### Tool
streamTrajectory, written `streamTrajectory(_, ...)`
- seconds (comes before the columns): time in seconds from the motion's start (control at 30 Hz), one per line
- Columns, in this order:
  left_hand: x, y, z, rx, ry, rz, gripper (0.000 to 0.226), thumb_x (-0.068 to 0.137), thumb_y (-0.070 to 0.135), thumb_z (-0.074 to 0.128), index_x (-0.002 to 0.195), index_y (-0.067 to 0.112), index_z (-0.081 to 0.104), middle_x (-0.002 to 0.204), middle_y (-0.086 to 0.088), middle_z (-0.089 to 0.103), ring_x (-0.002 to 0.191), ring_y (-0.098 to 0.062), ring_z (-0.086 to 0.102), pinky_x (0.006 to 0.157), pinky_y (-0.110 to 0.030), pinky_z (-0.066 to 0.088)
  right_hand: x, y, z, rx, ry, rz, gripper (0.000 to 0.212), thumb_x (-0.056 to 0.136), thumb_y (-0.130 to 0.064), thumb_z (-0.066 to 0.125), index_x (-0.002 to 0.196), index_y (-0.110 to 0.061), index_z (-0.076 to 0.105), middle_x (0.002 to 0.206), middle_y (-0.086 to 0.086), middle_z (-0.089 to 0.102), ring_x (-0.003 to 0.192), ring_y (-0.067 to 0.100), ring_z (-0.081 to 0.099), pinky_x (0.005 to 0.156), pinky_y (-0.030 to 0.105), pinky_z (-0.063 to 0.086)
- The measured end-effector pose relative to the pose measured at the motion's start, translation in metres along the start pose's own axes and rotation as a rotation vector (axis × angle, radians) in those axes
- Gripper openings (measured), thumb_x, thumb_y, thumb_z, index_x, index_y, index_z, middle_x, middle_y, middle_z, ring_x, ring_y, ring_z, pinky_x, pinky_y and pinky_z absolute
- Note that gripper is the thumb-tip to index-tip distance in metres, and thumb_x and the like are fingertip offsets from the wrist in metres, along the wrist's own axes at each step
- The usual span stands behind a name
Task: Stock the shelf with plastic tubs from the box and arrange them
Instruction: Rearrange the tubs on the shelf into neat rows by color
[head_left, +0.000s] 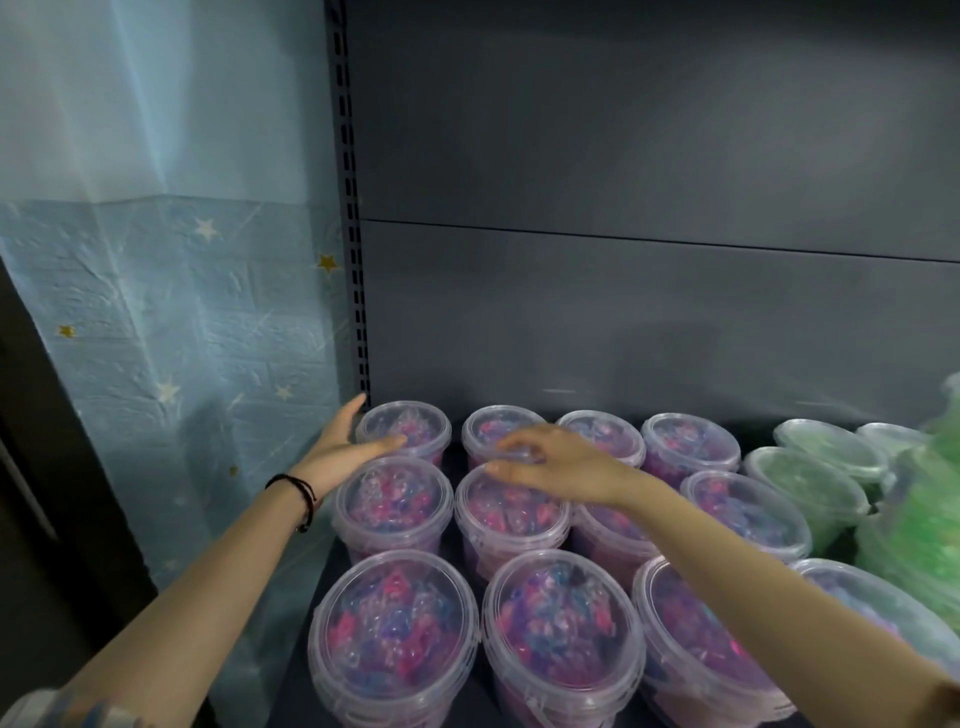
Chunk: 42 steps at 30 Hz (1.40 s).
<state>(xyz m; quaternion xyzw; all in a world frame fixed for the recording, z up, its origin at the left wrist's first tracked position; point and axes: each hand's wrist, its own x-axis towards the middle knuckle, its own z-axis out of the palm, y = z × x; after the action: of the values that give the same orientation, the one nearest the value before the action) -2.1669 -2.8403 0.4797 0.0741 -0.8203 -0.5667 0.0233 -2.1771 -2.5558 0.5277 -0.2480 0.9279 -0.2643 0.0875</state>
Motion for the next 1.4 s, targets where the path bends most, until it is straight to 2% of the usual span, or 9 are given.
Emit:
streamTrajectory(0.07, 0.002, 0.008, 0.001, 0.073, -0.075, 0.024, 0.099, 0.067, 0.046, 0.079, 0.15, 0.032, 0.028, 0.157, 0.001, 0.026, 0.142, -0.02, 0.028, 0.107, -0.038, 0.031, 0.014, 0.006, -0.006, -0.025, 0.106, 0.041, 0.05, 0.081, -0.063, 0.059, 0.12, -0.032, 0.061, 0.132, -0.004, 0.053, 0.118, 0.014, 0.05, 0.095, 0.025, 0.037)
streamTrajectory(0.17, 0.009, 0.015, 0.0, 0.201, -0.064, 0.01, 0.092, 0.068, 0.046, 0.081, 0.146, 0.023, 0.039, 0.152, -0.002, 0.036, 0.137, -0.02, 0.036, 0.103, -0.031, 0.033, 0.031, 0.014, -0.008, -0.101, 0.098, 0.08, 0.045, 0.084, -0.053, 0.061, 0.123, -0.029, 0.059, 0.133, 0.004, 0.051, 0.122, 0.022, 0.046, 0.101, 0.034, 0.04)
streamTrajectory(0.33, 0.013, 0.018, 0.01, 0.404, 0.054, 0.006, 0.096, 0.068, 0.06, 0.077, 0.146, 0.018, 0.04, 0.151, -0.007, 0.036, 0.136, -0.026, 0.038, 0.111, -0.041, 0.034, 0.049, 0.017, -0.011, 0.07, 0.225, 0.112, 0.043, 0.088, -0.036, 0.063, 0.127, -0.018, 0.059, 0.129, 0.002, 0.059, 0.122, 0.019, 0.052, 0.096, 0.024, 0.038)
streamTrajectory(0.53, 0.012, 0.015, 0.014, 0.39, 0.044, 0.0, 0.094, 0.071, 0.06, 0.075, 0.147, 0.02, 0.036, 0.153, -0.01, 0.027, 0.139, -0.031, 0.032, 0.114, -0.049, 0.029, 0.07, 0.013, -0.017, -0.069, 0.077, 0.19, 0.055, 0.084, -0.053, 0.063, 0.127, -0.019, 0.059, 0.127, 0.002, 0.06, 0.123, 0.022, 0.052, 0.1, 0.027, 0.039)
streamTrajectory(0.7, 0.011, 0.013, 0.015, 0.342, 0.048, 0.018, 0.092, 0.073, 0.055, 0.076, 0.147, 0.017, 0.036, 0.152, -0.009, 0.026, 0.138, -0.029, 0.034, 0.114, -0.044, 0.031, 0.084, 0.002, -0.008, -0.351, -0.053, 0.265, 0.085, 0.064, -0.076, 0.06, 0.134, -0.029, 0.052, 0.139, 0.004, 0.046, 0.137, 0.031, 0.027, 0.11, 0.04, 0.032)
streamTrajectory(0.8, 0.01, 0.013, 0.015, 0.307, 0.042, 0.024, 0.091, 0.074, 0.051, 0.077, 0.146, 0.015, 0.036, 0.153, -0.008, 0.025, 0.137, -0.027, 0.035, 0.111, -0.04, 0.033, 0.091, -0.001, -0.012, -0.41, -0.096, 0.265, 0.074, 0.059, -0.076, 0.058, 0.108, -0.02, 0.065, 0.117, 0.002, 0.06, 0.123, 0.03, 0.042, 0.101, 0.039, 0.041)
streamTrajectory(0.9, 0.009, 0.011, 0.014, 0.284, 0.028, 0.034, 0.092, 0.072, 0.049, 0.079, 0.146, 0.012, 0.039, 0.152, -0.007, 0.03, 0.136, -0.026, 0.038, 0.113, -0.041, 0.034, 0.096, -0.005, -0.017, -0.407, -0.082, 0.291, 0.055, 0.059, -0.073, 0.062, 0.075, -0.02, 0.056, 0.085, -0.001, 0.059, 0.1, 0.03, 0.052, 0.081, 0.036, 0.042)
streamTrajectory(1.2, 0.003, 0.015, 0.014, 0.223, -0.026, 0.035, 0.09, 0.061, 0.055, 0.083, 0.134, 0.01, 0.054, 0.138, -0.012, 0.048, 0.124, -0.029, 0.052, 0.107, -0.047, 0.041, 0.099, -0.027, -0.013, -0.527, -0.1, 0.387, 0.054, 0.064, -0.073, 0.054, 0.08, -0.022, 0.053, 0.082, -0.007, 0.058, 0.072, 0.015, 0.055, 0.056, 0.026, 0.036)
streamTrajectory(1.4, 0.005, 0.011, 0.018, 0.249, 0.04, 0.042, 0.081, 0.073, 0.044, 0.081, 0.14, 0.015, 0.046, 0.145, -0.003, 0.032, 0.133, -0.022, 0.038, 0.108, -0.034, 0.031, 0.102, -0.025, -0.012, -0.623, 0.001, 0.403, 0.063, 0.068, -0.081, 0.045, 0.079, -0.02, 0.059, 0.079, -0.006, 0.062, 0.07, 0.016, 0.059, 0.067, 0.027, 0.048)
